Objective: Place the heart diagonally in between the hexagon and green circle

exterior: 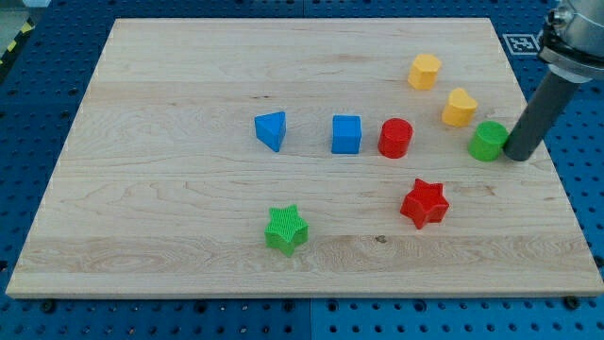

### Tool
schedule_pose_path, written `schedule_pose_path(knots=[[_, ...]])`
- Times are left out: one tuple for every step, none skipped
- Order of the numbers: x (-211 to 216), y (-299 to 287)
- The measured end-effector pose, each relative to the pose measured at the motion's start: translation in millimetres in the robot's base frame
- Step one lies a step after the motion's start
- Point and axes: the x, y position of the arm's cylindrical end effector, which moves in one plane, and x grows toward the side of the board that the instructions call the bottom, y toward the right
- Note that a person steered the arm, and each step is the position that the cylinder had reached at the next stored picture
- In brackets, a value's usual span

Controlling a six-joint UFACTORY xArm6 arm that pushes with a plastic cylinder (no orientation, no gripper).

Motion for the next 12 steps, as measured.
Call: schedule_pose_path(knots=[[-1, -22], [-1, -19], [-2, 13], [-30, 23], [-63, 20], [-70, 2], [-72, -21], [-78, -37], [-87, -49], [-95, -29], [-93, 33], [-58, 47]])
